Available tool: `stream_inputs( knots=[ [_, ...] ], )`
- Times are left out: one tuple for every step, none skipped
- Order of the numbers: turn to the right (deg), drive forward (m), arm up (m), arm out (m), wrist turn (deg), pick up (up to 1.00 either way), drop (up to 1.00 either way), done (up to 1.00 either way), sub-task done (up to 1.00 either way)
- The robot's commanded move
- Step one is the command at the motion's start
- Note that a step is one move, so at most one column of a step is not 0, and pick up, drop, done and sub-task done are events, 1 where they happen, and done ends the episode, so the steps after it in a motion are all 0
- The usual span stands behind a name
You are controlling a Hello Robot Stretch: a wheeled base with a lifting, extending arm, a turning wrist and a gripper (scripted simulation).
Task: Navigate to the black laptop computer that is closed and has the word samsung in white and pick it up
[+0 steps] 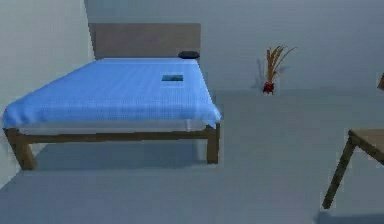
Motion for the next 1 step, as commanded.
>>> stream_inputs(
  knots=[
    [0.0, 0.20, 0.00, 0.00, 0.0, 0.00, 0.00, 0.00, 0.00]
  ],
)
